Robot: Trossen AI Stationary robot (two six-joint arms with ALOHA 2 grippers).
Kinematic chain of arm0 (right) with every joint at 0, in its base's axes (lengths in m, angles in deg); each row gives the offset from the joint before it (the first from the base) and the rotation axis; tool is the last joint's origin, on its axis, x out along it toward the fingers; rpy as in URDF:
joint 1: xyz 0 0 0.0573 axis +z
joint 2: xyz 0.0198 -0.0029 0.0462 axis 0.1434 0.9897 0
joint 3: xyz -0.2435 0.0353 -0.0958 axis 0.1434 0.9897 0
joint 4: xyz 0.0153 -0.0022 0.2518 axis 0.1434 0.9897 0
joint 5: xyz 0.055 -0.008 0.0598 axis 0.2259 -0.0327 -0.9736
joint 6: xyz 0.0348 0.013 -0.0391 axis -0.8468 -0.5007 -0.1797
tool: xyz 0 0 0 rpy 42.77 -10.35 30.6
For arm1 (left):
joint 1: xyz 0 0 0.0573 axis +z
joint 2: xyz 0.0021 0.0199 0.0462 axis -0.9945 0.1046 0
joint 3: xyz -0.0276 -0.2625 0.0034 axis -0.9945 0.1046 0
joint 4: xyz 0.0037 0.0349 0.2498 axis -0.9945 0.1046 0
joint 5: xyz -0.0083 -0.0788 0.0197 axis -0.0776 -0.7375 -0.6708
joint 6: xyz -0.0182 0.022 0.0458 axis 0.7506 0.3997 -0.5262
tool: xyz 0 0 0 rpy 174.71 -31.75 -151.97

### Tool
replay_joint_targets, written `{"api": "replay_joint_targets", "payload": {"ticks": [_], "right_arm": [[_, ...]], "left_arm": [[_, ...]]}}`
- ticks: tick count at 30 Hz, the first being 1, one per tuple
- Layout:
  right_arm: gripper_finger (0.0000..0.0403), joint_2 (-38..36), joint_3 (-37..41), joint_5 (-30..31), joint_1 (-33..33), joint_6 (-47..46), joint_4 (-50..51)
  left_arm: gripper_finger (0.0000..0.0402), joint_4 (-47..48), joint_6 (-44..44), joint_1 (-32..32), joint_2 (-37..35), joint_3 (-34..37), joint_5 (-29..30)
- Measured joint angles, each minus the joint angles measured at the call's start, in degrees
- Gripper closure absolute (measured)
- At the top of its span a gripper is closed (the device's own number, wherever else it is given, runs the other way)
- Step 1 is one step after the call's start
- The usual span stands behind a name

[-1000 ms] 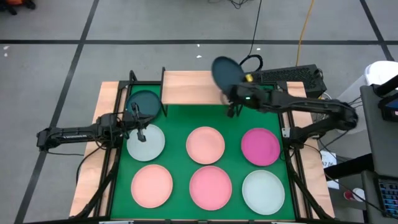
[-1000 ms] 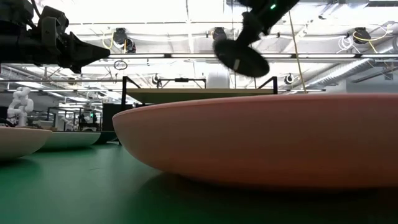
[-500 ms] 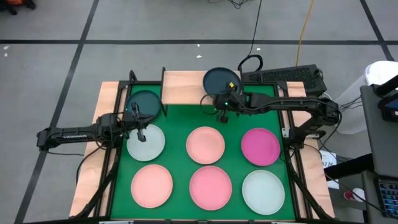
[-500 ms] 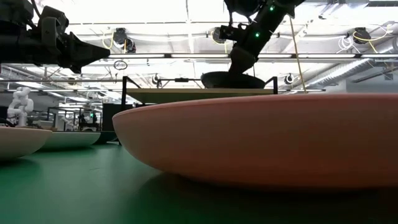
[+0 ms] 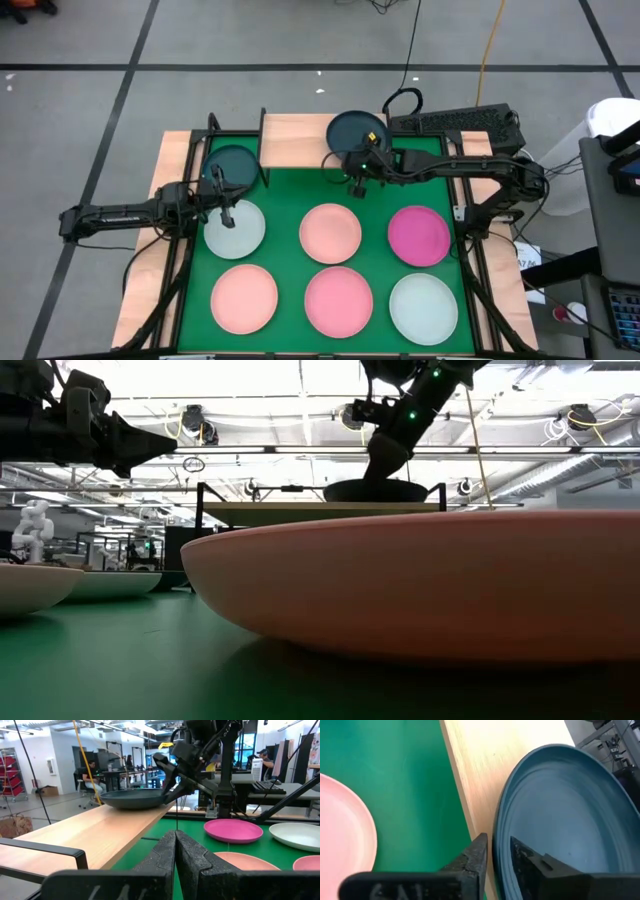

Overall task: Place and stack plates onto a shelf
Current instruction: Put the right black plate on the shelf, then stack the left white plate on top of the black plate on the shelf

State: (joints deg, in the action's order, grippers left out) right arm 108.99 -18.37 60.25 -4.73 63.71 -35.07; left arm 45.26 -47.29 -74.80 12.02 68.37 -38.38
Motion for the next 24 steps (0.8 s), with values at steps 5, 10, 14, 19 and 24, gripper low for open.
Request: {"api": "replay_joint_targets", "payload": {"ticks": [5, 10, 14, 19, 24], "right_arm": [[0.0306, -0.24, 0.01, 0.00, 0.87, 1.59, -0.69], [0.0278, -1.14, 0.07, -0.05, 2.61, 3.04, -1.38], [0.0261, -4.41, 0.07, -0.04, 4.97, 3.52, -4.73], [0.0255, -10.55, 0.09, -0.09, 9.58, 3.01, -5.90], [0.0255, -17.77, 5.83, -4.64, 16.35, -0.41, -11.80]], "left_arm": [[0.0387, 0.00, 0.00, -0.02, 0.00, 0.00, 0.00], [0.0387, 0.00, 0.00, 0.00, 0.00, 0.01, 0.01], [0.0387, 0.03, 0.01, 0.00, -0.02, 0.01, 0.01], [0.0387, 0.02, 0.00, 0.00, 0.00, 0.01, 0.00], [0.0387, -0.01, 0.01, -0.01, -0.01, 0.00, 0.00]]}}
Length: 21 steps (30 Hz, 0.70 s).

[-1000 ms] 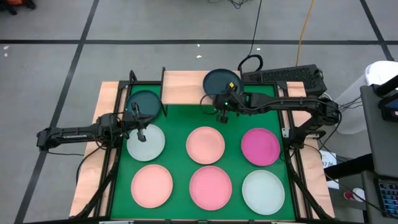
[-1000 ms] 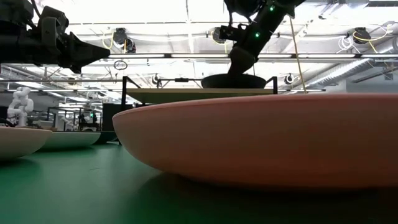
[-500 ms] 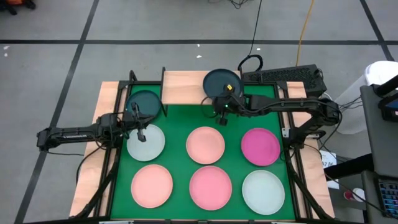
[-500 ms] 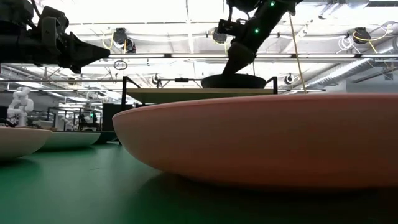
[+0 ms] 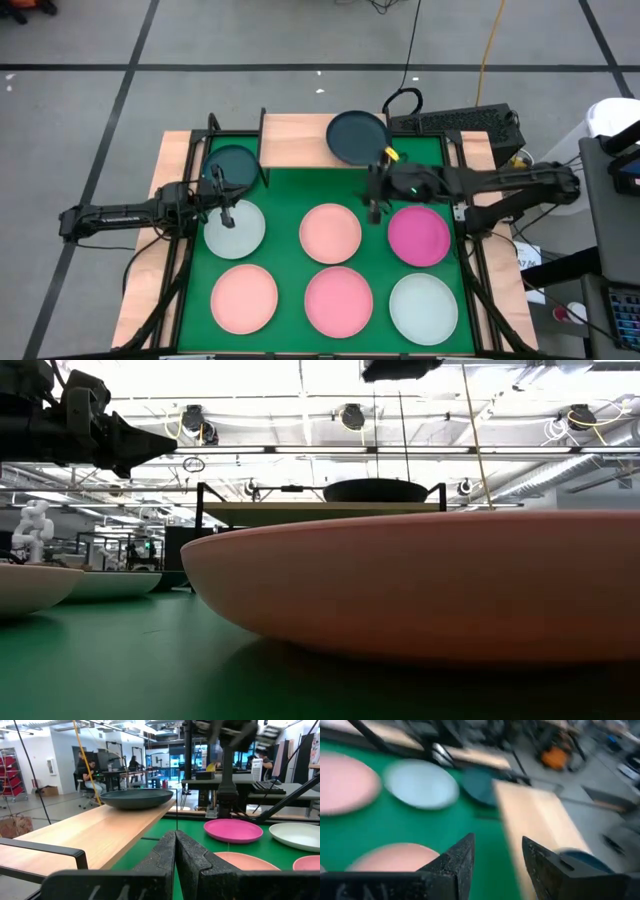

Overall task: Place and stack plates onto a shelf
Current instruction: Stack the left white plate on top of the black plate on the shelf

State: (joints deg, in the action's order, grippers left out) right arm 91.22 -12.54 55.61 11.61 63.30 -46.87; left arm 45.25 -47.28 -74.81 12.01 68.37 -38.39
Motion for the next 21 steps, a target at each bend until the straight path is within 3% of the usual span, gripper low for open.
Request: {"api": "replay_joint_targets", "payload": {"ticks": [7, 12, 15, 21], "right_arm": [[0.0254, -8.80, 18.77, 0.38, 10.55, 0.27, -21.87], [0.0254, -13.07, 29.57, 0.46, 13.75, 3.64, -38.54], [0.0254, -15.09, 32.88, 0.49, 13.91, 4.82, -42.72], [0.0254, -18.44, 33.76, 0.60, 14.16, 4.90, -41.23]], "left_arm": [[0.0387, 0.10, -0.01, 0.00, -0.01, 0.00, 0.00], [0.0387, 0.09, -0.01, 0.00, 0.01, 0.02, 0.00], [0.0387, 0.02, -0.14, 0.00, 0.01, 0.02, 0.00], [0.0387, -0.09, -0.11, 0.00, 0.01, 0.00, 0.00]]}}
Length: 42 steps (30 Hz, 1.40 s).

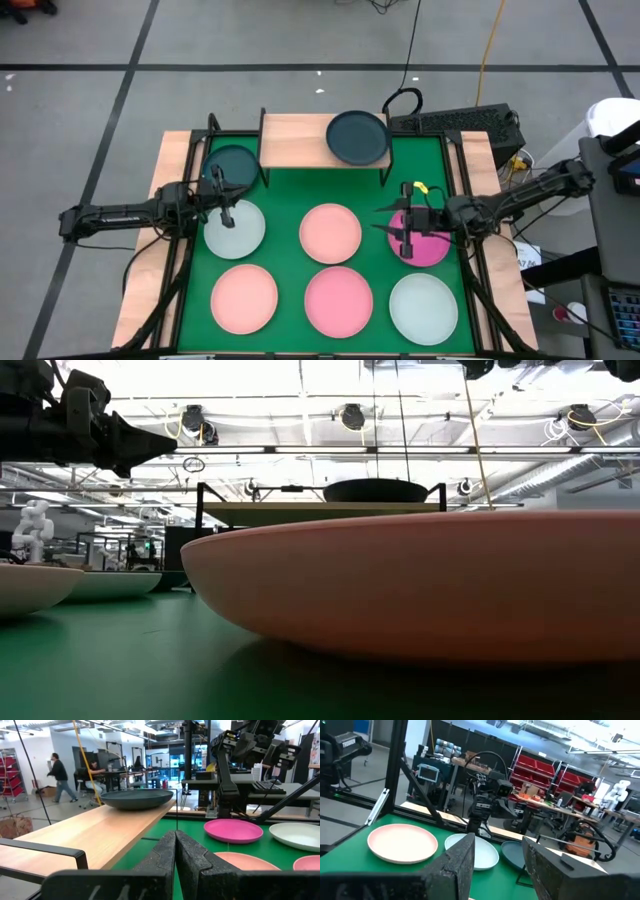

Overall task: Place and stack plates onto a shelf
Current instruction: Stack the left white plate on top of the black plate on the shelf

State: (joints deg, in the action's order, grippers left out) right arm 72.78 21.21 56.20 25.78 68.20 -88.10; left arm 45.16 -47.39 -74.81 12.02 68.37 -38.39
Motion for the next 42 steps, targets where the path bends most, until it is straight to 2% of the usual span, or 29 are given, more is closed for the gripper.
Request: {"api": "replay_joint_targets", "payload": {"ticks": [5, 12, 15, 17, 20, 22, 27, 30, 32, 34, 42], "right_arm": [[0.0254, -1.34, 0.00, -0.02, 0.92, -0.11, 0.55], [0.0255, -1.37, 0.01, -0.02, 0.95, -0.12, 0.17], [0.0255, -1.37, 0.01, -0.04, 0.97, -0.13, -0.25], [0.0255, -1.37, 0.01, -0.02, 0.97, -0.16, -0.38], [0.0255, -1.37, 0.00, -0.02, 0.97, -0.56, -0.37], [0.0255, -1.37, 0.02, -0.02, 0.97, -0.64, -0.37], [0.0255, -1.37, 0.01, -0.02, 0.97, -1.22, -0.37], [0.0255, -1.37, 0.02, -0.02, 0.97, -2.35, 0.21], [0.0255, -1.37, 0.01, -0.04, 1.11, -2.93, 1.12], [0.0255, -1.37, 0.02, -0.02, 1.46, -2.95, 2.00], [0.0255, -1.37, 0.02, -0.02, 1.72, -1.89, 2.28]], "left_arm": [[0.0387, -2.26, 3.76, 0.00, 0.00, 0.01, 0.00], [0.0387, -16.89, 15.52, -0.02, 0.00, 0.00, -0.10], [0.0387, -17.62, 15.41, -0.06, 0.01, -2.33, -3.21], [0.0387, -12.75, 14.35, -0.81, 0.86, -6.02, -5.08], [0.0387, -0.07, 13.64, -3.41, 5.12, -13.63, -3.56], [0.0387, 9.00, 12.89, -5.94, 10.16, -20.03, -0.13], [0.0387, 33.07, 12.46, -11.84, 25.19, -34.98, 13.36], [0.0387, 47.97, 16.47, -13.20, 33.81, -41.86, 16.29], [0.0387, 56.43, 20.54, -13.55, 38.75, -44.68, 16.09], [0.0387, 60.98, 24.51, -13.98, 42.93, -45.74, 14.19], [0.0386, 62.94, 32.51, -19.46, 55.69, -45.70, -0.53]]}}
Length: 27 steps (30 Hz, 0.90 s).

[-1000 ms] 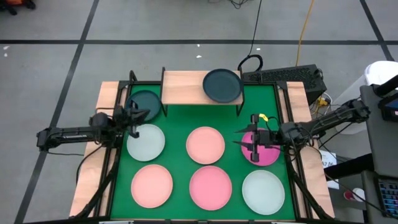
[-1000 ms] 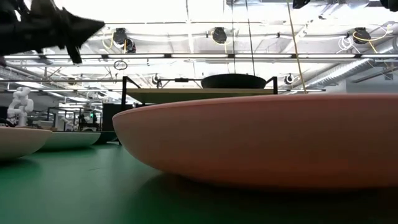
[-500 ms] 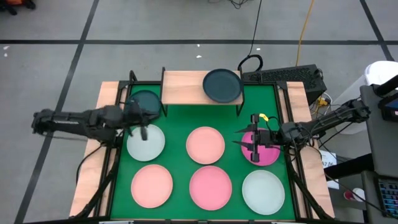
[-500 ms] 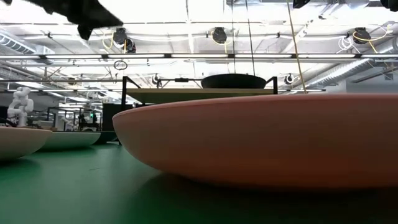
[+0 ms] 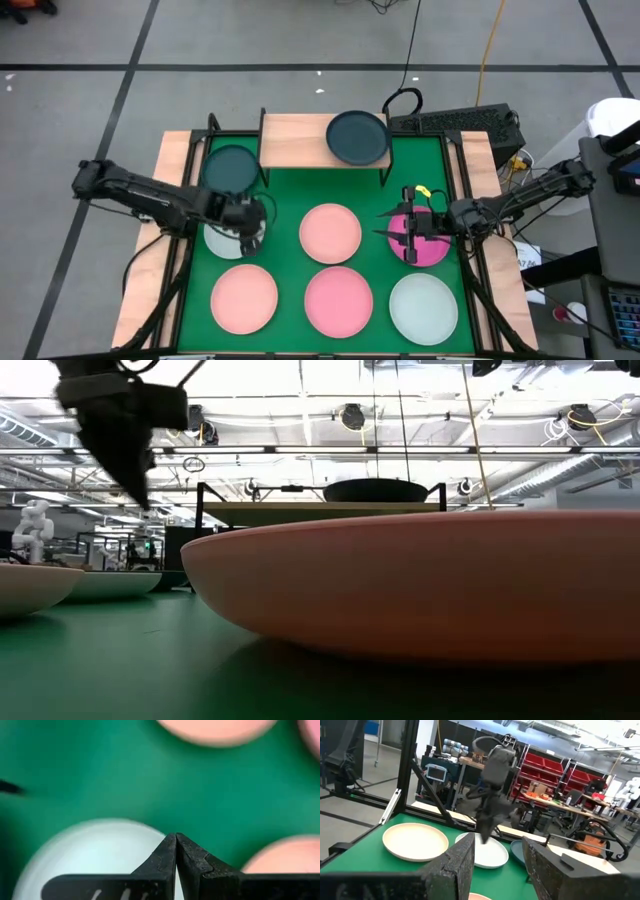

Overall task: Place and stack plates onto a shelf
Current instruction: Stack the left white plate on top of the black plate on the shelf

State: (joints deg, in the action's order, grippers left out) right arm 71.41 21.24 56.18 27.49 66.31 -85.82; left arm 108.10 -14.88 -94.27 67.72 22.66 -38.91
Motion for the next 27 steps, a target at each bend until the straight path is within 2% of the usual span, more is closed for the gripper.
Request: {"api": "replay_joint_targets", "payload": {"ticks": [6, 11, 20, 27], "right_arm": [[0.0255, 0.02, 0.00, 0.02, 0.00, 0.56, 0.96], [0.0255, 0.00, 0.00, 0.02, 0.00, 0.59, 0.87], [0.0255, 0.00, 0.00, 0.04, 0.00, 0.53, -0.35], [0.0255, 0.00, 0.00, 0.03, 0.00, 0.53, -0.35]], "left_arm": [[0.0386, 4.24, 5.38, -8.37, 6.10, 0.07, -2.49], [0.0386, 4.84, 9.34, -13.66, 7.41, 0.07, -3.13], [0.0384, 6.39, 13.90, -15.68, 7.93, 0.07, -1.43], [0.0336, 7.17, 14.39, -15.52, 8.11, 0.09, 0.22]]}}
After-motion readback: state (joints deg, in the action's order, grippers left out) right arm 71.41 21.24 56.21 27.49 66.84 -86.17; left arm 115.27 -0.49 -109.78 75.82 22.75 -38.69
